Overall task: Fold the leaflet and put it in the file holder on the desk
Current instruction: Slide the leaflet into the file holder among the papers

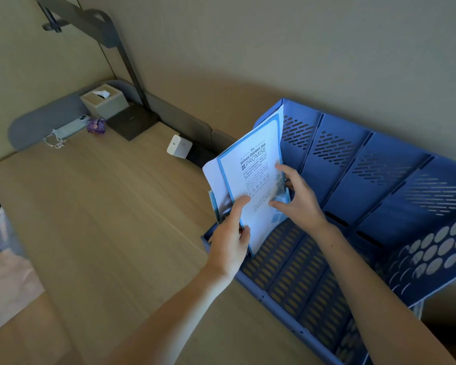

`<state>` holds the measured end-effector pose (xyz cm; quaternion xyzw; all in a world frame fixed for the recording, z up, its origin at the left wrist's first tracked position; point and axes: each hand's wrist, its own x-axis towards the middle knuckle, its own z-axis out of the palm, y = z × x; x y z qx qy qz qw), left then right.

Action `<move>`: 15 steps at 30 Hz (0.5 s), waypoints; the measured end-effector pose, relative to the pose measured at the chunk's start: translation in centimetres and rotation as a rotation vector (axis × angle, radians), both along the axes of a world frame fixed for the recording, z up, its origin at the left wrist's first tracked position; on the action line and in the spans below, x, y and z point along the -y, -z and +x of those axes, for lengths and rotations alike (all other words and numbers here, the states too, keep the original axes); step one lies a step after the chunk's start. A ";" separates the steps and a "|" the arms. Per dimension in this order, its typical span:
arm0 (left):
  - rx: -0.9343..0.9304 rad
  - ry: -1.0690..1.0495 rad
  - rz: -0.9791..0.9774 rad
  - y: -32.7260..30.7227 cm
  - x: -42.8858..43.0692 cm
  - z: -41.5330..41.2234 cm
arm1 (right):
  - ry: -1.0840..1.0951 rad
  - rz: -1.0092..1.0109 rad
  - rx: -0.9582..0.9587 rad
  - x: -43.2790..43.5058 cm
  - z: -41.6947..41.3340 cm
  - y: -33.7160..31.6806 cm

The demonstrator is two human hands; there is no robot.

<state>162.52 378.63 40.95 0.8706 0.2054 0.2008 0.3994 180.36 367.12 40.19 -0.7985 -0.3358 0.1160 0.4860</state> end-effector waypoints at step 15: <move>-0.031 0.043 -0.021 0.8 0.7 1.0 | 0.017 -0.111 0.062 1.8 0.5 -0.1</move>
